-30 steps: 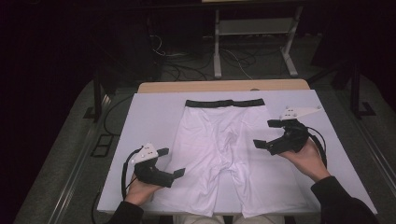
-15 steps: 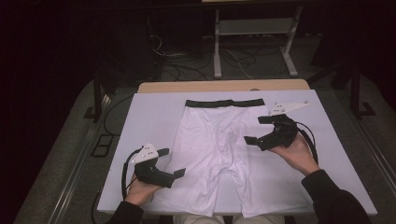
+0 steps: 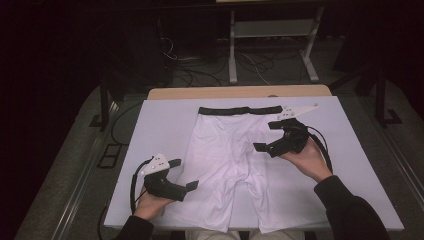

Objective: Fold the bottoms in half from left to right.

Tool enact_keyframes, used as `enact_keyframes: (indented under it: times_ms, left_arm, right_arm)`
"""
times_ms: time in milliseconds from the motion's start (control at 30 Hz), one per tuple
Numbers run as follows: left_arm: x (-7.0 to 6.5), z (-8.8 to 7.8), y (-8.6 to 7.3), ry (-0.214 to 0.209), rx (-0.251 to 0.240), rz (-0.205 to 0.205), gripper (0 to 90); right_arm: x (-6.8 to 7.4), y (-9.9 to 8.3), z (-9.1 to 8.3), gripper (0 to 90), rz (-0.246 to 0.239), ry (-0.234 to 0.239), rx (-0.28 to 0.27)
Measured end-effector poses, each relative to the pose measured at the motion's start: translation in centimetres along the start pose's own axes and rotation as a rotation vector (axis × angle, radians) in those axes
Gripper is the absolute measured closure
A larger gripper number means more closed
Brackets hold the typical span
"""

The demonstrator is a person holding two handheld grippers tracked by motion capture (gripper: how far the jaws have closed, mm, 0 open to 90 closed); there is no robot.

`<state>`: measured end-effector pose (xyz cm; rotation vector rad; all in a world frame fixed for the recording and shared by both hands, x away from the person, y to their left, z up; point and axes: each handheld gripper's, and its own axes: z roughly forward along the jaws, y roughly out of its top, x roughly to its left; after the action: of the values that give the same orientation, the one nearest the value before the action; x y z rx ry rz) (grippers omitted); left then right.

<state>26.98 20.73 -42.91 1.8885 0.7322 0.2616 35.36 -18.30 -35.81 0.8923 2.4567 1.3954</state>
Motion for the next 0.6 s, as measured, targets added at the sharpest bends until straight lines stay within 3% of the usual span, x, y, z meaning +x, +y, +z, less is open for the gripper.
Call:
enact_keyframes:
  times_ms: [600]
  left_arm:
    - [0.1,0.0,0.0,-0.003,0.001,0.001,0.0]
  right_arm:
    - [0.5,3.0,4.0,0.0,-0.028,0.033,0.011]
